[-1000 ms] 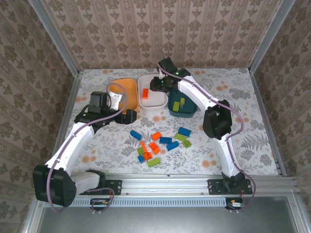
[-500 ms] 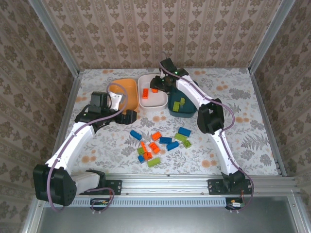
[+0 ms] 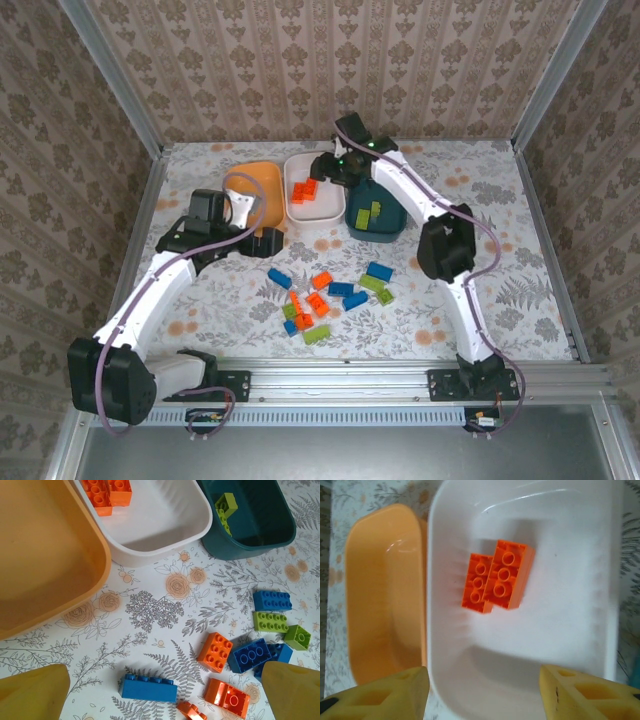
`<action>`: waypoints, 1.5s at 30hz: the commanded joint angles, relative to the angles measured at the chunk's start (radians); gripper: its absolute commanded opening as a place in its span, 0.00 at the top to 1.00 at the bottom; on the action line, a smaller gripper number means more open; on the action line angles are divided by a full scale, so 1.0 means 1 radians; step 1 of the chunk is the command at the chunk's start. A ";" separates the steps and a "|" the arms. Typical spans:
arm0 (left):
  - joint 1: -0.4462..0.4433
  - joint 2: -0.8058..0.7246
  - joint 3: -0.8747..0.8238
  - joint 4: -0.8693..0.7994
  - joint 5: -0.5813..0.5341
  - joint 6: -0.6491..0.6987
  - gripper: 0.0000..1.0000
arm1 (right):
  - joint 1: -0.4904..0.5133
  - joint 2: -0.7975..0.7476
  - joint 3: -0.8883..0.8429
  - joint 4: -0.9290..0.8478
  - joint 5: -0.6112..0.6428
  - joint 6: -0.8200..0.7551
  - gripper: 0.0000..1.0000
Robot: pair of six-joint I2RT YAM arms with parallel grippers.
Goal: Sort the legos into containers by color
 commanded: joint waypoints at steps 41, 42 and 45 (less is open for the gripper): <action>-0.094 0.158 -0.199 0.061 -0.113 -0.701 0.21 | 0.035 -0.872 -1.301 0.148 0.194 -0.097 0.30; -0.097 0.169 -0.198 0.066 -0.114 -0.702 0.22 | 0.033 -0.868 -1.305 0.152 0.191 -0.098 0.31; -0.102 0.199 -0.192 0.084 -0.116 -0.698 0.25 | 0.031 -0.858 -1.318 0.167 0.186 -0.097 0.30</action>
